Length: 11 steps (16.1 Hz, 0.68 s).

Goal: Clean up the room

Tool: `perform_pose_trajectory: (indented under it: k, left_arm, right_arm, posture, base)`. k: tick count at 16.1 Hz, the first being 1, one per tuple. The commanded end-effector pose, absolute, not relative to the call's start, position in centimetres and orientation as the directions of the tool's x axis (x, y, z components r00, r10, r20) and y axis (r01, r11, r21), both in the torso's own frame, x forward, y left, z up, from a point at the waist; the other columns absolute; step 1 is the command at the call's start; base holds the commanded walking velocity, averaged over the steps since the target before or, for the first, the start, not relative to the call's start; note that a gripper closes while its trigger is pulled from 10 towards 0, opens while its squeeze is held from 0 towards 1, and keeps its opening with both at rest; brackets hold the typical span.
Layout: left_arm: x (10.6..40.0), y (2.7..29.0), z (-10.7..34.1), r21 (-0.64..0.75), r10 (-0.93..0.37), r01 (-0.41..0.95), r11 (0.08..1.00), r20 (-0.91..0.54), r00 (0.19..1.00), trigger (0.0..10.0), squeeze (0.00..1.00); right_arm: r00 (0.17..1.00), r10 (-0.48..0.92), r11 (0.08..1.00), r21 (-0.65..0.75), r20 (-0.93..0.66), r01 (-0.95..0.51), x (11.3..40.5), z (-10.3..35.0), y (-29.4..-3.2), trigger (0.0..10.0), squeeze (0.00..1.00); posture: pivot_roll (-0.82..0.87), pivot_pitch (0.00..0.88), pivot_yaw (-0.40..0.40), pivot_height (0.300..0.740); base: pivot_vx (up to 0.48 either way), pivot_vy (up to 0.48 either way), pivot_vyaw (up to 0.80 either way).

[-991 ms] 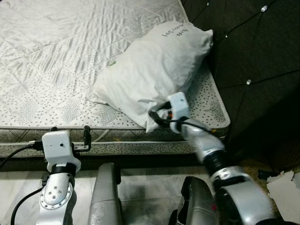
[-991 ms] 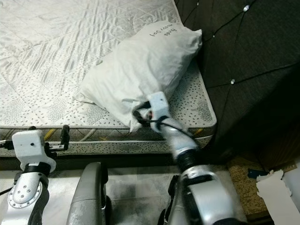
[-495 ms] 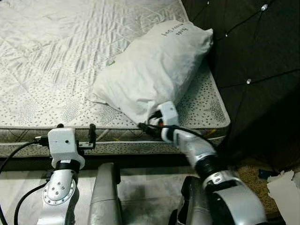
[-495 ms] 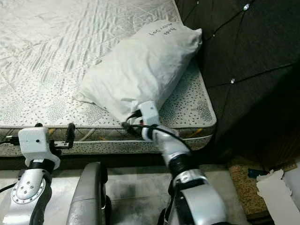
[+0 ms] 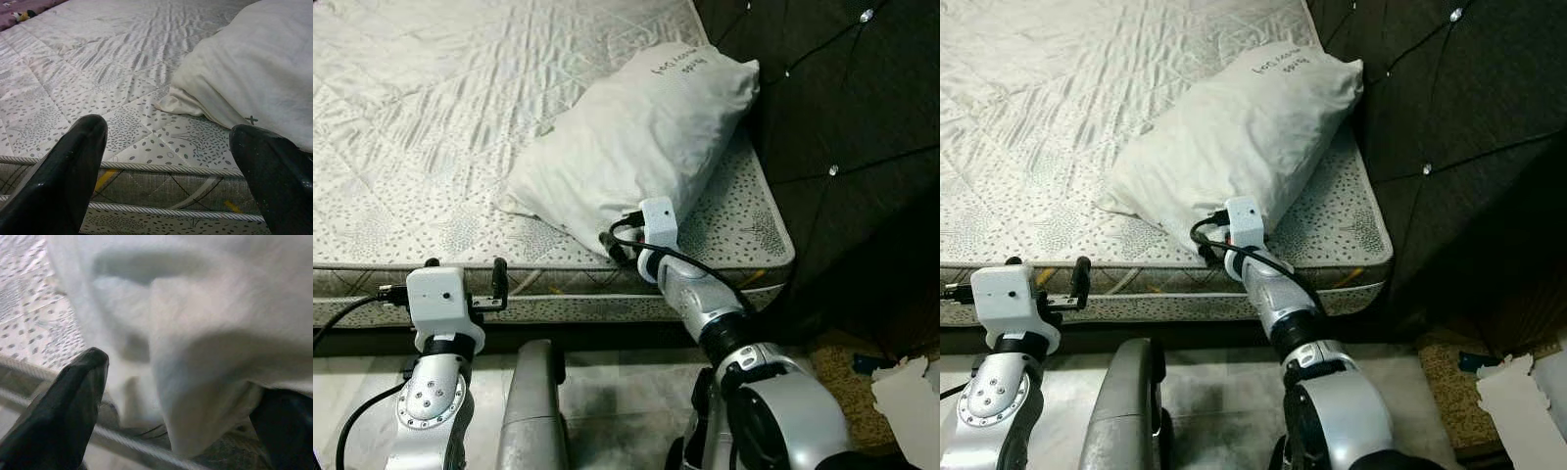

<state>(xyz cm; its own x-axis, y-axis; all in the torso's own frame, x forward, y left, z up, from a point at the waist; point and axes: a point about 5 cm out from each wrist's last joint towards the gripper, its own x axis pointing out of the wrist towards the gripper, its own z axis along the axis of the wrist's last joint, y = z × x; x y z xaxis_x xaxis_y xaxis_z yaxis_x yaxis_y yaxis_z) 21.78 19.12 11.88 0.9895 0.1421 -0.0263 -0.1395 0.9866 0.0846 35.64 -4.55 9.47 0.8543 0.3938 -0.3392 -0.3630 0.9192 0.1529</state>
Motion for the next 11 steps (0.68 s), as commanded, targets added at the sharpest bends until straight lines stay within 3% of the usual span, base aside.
perform_pose_trajectory:
  k: [1, 4, 5, 6, 11]
  left_arm:
    - [21.6, 19.0, 12.1, 0.090, 0.140, -0.137, 0.986, -0.024, 0.990, 10.0, 0.00]
    - [20.9, 19.1, 12.3, 0.089, 0.172, -0.169, 0.982, -0.022, 0.985, 10.0, 0.00]
    - [20.2, 19.3, 12.3, 0.085, 0.197, -0.194, 0.977, -0.030, 0.980, 10.0, 0.00]
    - [19.7, 19.3, 12.3, 0.081, 0.207, -0.204, 0.976, -0.037, 0.978, 10.0, 0.00]
    - [19.1, 18.6, 12.7, 0.061, 0.210, -0.207, 0.976, -0.046, 0.977, 10.0, 0.00]
  right_arm:
    - [0.883, 0.354, 0.935, 0.141, -0.308, -0.326, 36.2, 10.3, -4.9, 10.0, 0.00]
    - [0.909, 0.288, 0.957, 0.135, -0.301, -0.258, 36.3, 10.3, -4.6, 10.0, 0.00]
    - [0.923, 0.267, 0.960, 0.161, -0.278, -0.229, 36.4, 10.6, -4.3, 4.2, 0.00]
    - [0.930, 0.260, 0.960, 0.176, -0.259, -0.219, 36.4, 10.8, -4.1, 0.0, 0.00]
    - [0.956, 0.215, 0.962, 0.214, -0.200, -0.171, 37.2, 12.2, -4.5, 0.0, 0.00]
  posture:
    - [0.25, 0.131, -0.064, 0.571]
    - [0.28, 0.152, -0.081, 0.571]
    - [0.29, 0.173, -0.089, 0.571]
    - [0.29, 0.183, -0.091, 0.571]
    - [0.28, 0.220, -0.089, 0.571]
  base:
    - [0.000, 0.000, 0.00]
    - [0.000, 0.000, 0.00]
    - [0.000, 0.000, 0.00]
    - [0.000, 0.000, 0.00]
    - [0.000, 0.000, 0.00]
